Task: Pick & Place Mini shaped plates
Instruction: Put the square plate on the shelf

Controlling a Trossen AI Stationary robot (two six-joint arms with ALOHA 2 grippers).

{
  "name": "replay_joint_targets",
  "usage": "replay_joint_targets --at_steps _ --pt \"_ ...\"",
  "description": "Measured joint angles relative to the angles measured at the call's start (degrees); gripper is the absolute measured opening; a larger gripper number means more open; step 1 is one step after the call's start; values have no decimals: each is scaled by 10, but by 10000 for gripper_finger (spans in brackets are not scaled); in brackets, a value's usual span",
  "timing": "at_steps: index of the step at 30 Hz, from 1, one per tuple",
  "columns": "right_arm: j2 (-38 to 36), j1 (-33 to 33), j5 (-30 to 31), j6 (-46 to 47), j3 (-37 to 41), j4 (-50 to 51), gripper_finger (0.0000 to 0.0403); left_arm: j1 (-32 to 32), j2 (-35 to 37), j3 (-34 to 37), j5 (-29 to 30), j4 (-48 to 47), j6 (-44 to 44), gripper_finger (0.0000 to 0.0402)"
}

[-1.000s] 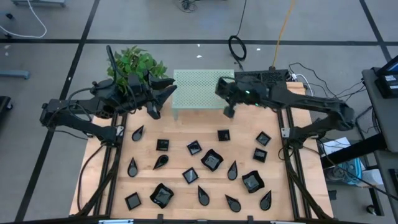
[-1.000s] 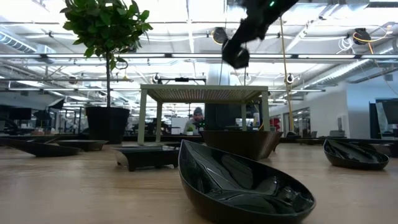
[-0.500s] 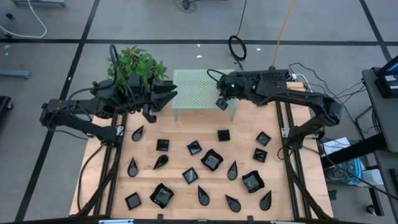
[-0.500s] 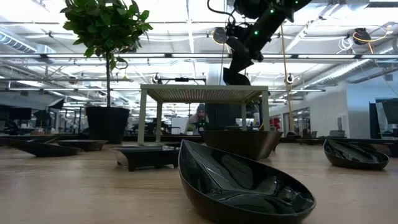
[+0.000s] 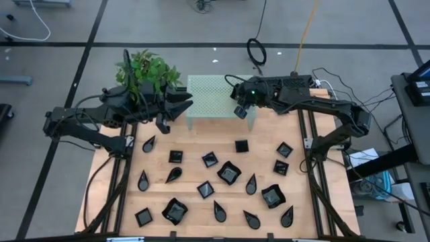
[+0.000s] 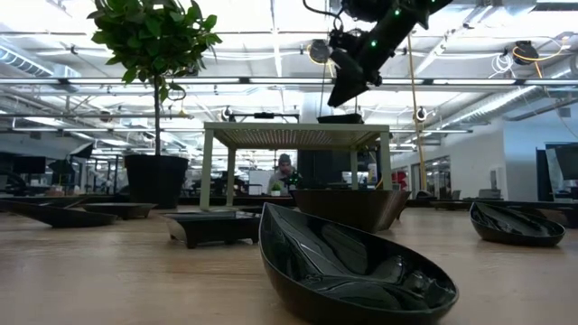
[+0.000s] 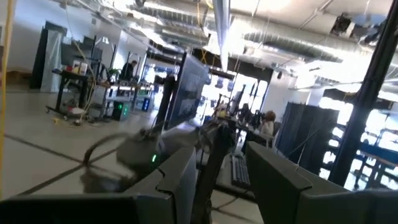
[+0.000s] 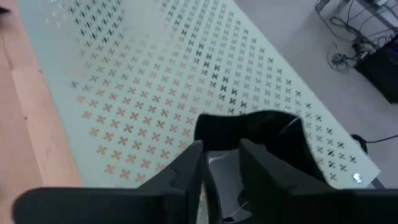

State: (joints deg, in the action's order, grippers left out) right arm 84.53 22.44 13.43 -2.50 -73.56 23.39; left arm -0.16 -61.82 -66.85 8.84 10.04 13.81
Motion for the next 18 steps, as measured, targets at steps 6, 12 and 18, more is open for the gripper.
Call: replay_joint_targets --at_steps 6,12,18 --pt "-39 -9 -1 5 0 3 144 -8 0 0 1 -142 -27 145" --pt "-97 -24 -1 5 0 4 153 -11 0 0 7 -325 52 145" --pt "-150 -31 -1 5 0 4 149 -11 -11 0 7 -541 182 145"
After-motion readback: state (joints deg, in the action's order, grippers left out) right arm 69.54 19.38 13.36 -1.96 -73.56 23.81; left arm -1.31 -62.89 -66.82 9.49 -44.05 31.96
